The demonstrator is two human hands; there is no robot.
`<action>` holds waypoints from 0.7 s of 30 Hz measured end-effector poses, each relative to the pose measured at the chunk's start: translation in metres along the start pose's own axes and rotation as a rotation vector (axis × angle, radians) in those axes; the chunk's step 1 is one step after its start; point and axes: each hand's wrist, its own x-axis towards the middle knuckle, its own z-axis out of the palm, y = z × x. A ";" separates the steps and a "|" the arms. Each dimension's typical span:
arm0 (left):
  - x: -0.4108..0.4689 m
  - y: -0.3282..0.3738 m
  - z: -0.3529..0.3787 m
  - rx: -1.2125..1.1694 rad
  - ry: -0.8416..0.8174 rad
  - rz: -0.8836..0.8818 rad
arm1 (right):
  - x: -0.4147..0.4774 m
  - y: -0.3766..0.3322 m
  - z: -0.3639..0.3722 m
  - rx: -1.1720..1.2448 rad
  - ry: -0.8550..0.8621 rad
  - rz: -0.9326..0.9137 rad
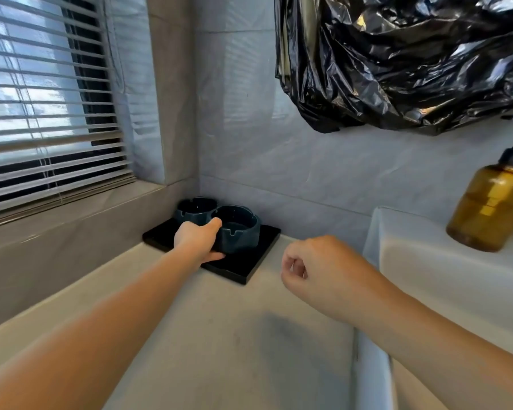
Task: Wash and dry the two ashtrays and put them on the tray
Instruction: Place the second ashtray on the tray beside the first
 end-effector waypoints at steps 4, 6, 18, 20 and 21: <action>0.008 0.005 0.007 -0.019 -0.020 -0.002 | 0.002 0.000 -0.001 -0.019 0.006 -0.001; 0.010 0.003 0.011 0.013 -0.038 -0.004 | 0.002 -0.001 0.000 -0.035 0.002 -0.003; 0.022 -0.004 0.007 0.659 0.110 0.266 | 0.002 -0.002 -0.002 -0.080 -0.001 0.014; 0.023 -0.006 0.003 0.736 0.149 0.345 | 0.001 -0.003 -0.002 -0.073 -0.009 0.023; 0.022 -0.007 0.001 0.758 0.164 0.384 | 0.001 -0.003 -0.002 -0.075 -0.011 0.025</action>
